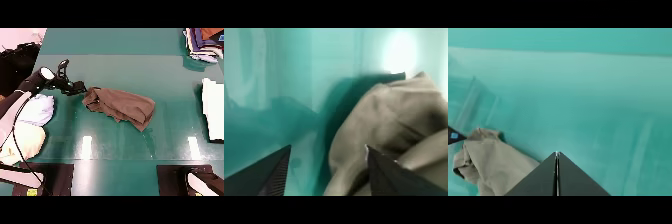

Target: Fold the shirts.

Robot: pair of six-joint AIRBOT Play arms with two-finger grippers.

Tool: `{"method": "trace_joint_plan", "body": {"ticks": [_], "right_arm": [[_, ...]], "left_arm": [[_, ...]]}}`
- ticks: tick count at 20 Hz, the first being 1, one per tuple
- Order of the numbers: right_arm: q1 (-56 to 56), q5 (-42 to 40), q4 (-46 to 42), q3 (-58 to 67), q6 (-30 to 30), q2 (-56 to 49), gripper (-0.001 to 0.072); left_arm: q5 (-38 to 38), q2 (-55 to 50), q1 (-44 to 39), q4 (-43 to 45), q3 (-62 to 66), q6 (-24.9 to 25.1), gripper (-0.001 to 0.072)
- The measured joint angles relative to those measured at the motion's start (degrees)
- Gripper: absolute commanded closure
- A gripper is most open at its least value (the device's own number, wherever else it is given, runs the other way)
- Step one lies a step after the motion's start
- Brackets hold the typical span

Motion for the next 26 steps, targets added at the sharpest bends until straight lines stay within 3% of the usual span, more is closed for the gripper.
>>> {"method": "trace_joint_plan", "body": {"ticks": [1,3,4,7,11,12,13,14,20,21,25,26], "right_arm": [[0.00,0.24,0.00,-0.02,0.00,-0.15,0.0696],[0.00,0.94,-0.15,-0.04,0.07,-0.35,0.0696],[0.00,1.38,-0.44,-0.15,0.20,-0.37,0.0696],[0.00,2.86,-2.08,-3.45,2.08,0.28,0.0696],[-0.59,3.28,-3.30,-17.70,4.42,2.71,0.0688],[-0.94,2.73,-3.30,-22.34,5.07,3.21,0.0584],[-1.31,1.92,-3.15,-27.63,5.64,3.50,0.0384],[-1.60,1.05,-2.78,-32.54,5.86,3.56,0.0326],[3.74,-11.39,10.60,-55.15,2.62,-3.15,0.0340],[5.40,-13.51,13.07,-56.33,1.64,-4.98,0.0386],[11.61,-19.89,19.10,-55.95,-0.63,-13.14,0.0401],[12.68,-20.94,19.82,-55.23,-0.98,-14.78,0.0458]], "left_arm": [[0.92,-0.63,-0.61,-1.05,-0.09,0.37,0.0186],[2.69,-1.62,-1.66,-2.21,-0.07,0.72,0.0552],[2.73,-1.86,-1.88,-2.49,0.24,0.96,0.0684],[3.45,-2.23,-2.32,-3.10,3.26,1.36,0.0682],[0.15,-2.29,-2.54,-1.88,10.60,2.49,0.0682],[-0.68,-2.29,-2.54,-1.57,12.33,2.82,0.0682],[-1.70,-2.29,-2.54,-1.20,13.94,3.10,0.0682],[-2.40,-2.32,-2.54,-0.94,15.19,3.28,0.0682],[-4.28,-2.32,-2.56,-0.39,18.25,3.72,0.0682],[-4.35,-2.32,-2.56,-0.37,18.38,3.74,0.0682],[-4.66,-2.32,-2.58,-0.31,18.64,3.82,0.0682],[-4.94,-2.32,-2.58,-0.24,18.69,3.82,0.0681]]}}
